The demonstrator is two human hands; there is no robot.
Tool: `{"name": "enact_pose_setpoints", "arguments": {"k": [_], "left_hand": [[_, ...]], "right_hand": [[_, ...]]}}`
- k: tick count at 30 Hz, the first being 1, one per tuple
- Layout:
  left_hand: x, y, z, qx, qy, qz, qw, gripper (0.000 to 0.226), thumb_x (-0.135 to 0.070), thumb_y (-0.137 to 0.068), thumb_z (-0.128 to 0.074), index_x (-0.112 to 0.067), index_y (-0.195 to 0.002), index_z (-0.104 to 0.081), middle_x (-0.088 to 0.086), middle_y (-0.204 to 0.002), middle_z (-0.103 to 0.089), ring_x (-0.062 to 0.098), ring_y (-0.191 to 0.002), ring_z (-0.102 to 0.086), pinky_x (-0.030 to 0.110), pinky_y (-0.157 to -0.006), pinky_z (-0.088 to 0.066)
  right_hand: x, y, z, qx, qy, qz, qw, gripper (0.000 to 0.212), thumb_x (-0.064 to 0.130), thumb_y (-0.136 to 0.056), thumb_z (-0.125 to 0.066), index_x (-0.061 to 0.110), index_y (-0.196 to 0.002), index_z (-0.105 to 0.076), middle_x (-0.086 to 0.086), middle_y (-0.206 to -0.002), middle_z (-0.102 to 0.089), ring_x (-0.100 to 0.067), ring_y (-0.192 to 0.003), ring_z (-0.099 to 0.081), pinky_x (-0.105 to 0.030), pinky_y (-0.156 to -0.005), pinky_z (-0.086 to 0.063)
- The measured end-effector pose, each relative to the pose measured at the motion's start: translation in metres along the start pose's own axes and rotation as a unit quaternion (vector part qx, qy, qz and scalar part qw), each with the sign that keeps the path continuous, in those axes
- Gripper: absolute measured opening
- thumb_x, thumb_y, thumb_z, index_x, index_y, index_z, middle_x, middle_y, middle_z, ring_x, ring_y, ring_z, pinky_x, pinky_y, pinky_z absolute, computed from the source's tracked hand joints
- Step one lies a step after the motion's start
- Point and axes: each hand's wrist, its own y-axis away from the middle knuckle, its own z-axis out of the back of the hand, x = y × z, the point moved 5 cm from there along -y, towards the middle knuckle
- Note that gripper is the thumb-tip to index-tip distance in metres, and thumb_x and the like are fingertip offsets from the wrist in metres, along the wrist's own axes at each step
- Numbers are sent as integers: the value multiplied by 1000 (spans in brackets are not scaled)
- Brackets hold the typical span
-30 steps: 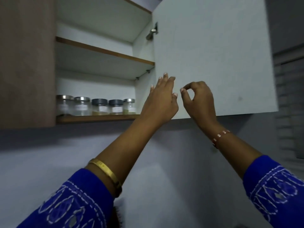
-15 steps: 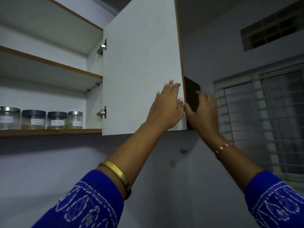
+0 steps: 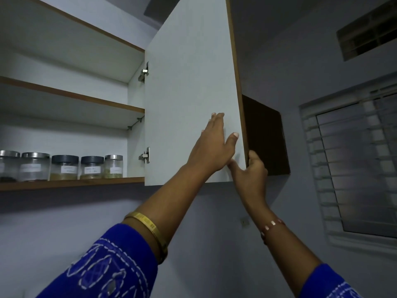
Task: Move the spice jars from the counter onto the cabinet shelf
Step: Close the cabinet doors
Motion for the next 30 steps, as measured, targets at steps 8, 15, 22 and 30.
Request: {"name": "enact_pose_setpoints", "arguments": {"k": [8, 15, 22, 30], "left_hand": [[-1, 5, 40, -89, 64, -17, 994, 80, -39, -92, -50, -8, -150, -5, 9, -159, -9, 21, -147, -9, 33, -119, -14], [31, 18, 106, -121, 98, 42, 987, 73, -4, -81, -56, -7, -145, -19, 15, -138, -47, 27, -115, -55, 16, -76, -54], [83, 62, 187, -166, 162, 92, 968, 53, 9, -84, -46, -11, -133, -37, 4, -105, -55, 20, -96, -57, 28, -76, -52], [173, 94, 260, -181, 128, 138, 965, 51, 4, -87, -52, -10, -134, -38, -7, -100, -59, 1, -86, -58, 11, -71, -53]], "right_hand": [[43, 47, -33, -34, -15, 54, 998, 19, 25, -92, -56, 8, -100, -57, -12, -87, -70, -27, -78, -69, -40, -63, -58], [80, 101, -80, -1, -12, 111, 994, 30, 30, -90, -53, 15, -115, -57, -7, -88, -71, -24, -79, -68, -41, -67, -58], [122, 155, -154, 19, -49, 223, 974, 54, 23, -78, -61, 5, -129, -56, -10, -120, -67, -27, -115, -62, -36, -95, -54], [143, 198, -260, 22, -32, 295, 955, 66, 4, -71, -75, -6, -130, -49, -22, -131, -57, -40, -123, -52, -46, -96, -49]]}}
